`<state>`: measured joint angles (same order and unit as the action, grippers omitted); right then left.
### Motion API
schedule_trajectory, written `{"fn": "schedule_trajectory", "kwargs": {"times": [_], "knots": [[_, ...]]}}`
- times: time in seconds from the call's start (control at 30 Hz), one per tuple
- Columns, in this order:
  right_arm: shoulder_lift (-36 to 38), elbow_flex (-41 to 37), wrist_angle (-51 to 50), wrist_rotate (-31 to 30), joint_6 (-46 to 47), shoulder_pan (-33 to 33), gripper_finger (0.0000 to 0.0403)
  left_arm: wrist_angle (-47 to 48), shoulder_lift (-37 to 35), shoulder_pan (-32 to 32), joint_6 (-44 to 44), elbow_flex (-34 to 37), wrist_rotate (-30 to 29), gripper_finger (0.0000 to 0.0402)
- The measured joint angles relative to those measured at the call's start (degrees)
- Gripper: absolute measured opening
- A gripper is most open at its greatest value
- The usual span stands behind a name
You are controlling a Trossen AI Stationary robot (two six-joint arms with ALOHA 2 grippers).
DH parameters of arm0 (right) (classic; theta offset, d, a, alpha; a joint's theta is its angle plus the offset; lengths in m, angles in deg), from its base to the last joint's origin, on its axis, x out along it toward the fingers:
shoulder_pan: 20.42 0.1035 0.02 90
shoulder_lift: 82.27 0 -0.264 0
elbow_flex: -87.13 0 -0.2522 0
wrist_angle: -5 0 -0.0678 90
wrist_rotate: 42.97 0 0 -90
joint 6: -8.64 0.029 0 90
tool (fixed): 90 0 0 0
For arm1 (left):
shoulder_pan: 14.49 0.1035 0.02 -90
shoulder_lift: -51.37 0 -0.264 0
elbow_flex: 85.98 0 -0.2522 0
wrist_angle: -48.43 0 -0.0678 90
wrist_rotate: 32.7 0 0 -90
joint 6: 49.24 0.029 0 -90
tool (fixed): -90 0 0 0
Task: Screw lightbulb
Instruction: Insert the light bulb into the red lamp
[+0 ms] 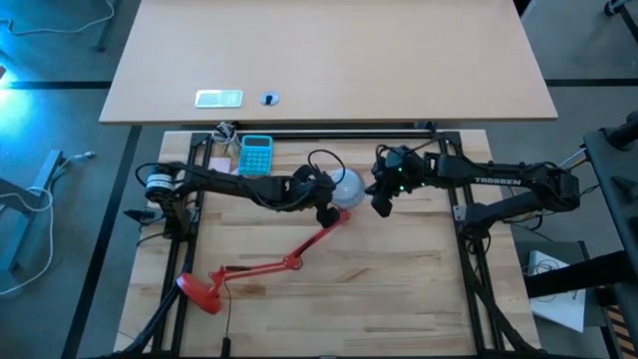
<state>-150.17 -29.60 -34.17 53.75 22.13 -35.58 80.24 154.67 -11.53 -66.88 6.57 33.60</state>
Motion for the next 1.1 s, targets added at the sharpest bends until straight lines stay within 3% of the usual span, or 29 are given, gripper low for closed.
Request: {"fn": "schedule_trajectory", "kwargs": {"times": [0.07,0.27,0.6,0.93,1.1], "knots": [[0.4,0.5,-1.2,-0.5,0.0,-0.3,0.0000,1.7,-0.5,0.0,-0.7,0.0,-0.5,0.0000],[1.0,0.9,1.6,-9.5,0.0,-1.9,0.0000,2.7,-0.7,-2.3,-3.9,0.0,-0.3,0.0000],[-3.7,0.8,9.4,-6.7,-0.5,-3.5,0.0000,1.5,-0.7,-3.9,-5.5,0.2,-0.9,0.0000],[-3.2,0.8,4.3,-4.7,1.6,-1.2,0.0000,0.4,-0.7,-2.5,-5.0,0.4,-6.8,0.0000],[-1.4,0.8,2.3,-3.6,2.6,0.8,0.0000,-0.7,-1.1,-1.6,-3.2,0.4,-6.9,0.0000]]}}
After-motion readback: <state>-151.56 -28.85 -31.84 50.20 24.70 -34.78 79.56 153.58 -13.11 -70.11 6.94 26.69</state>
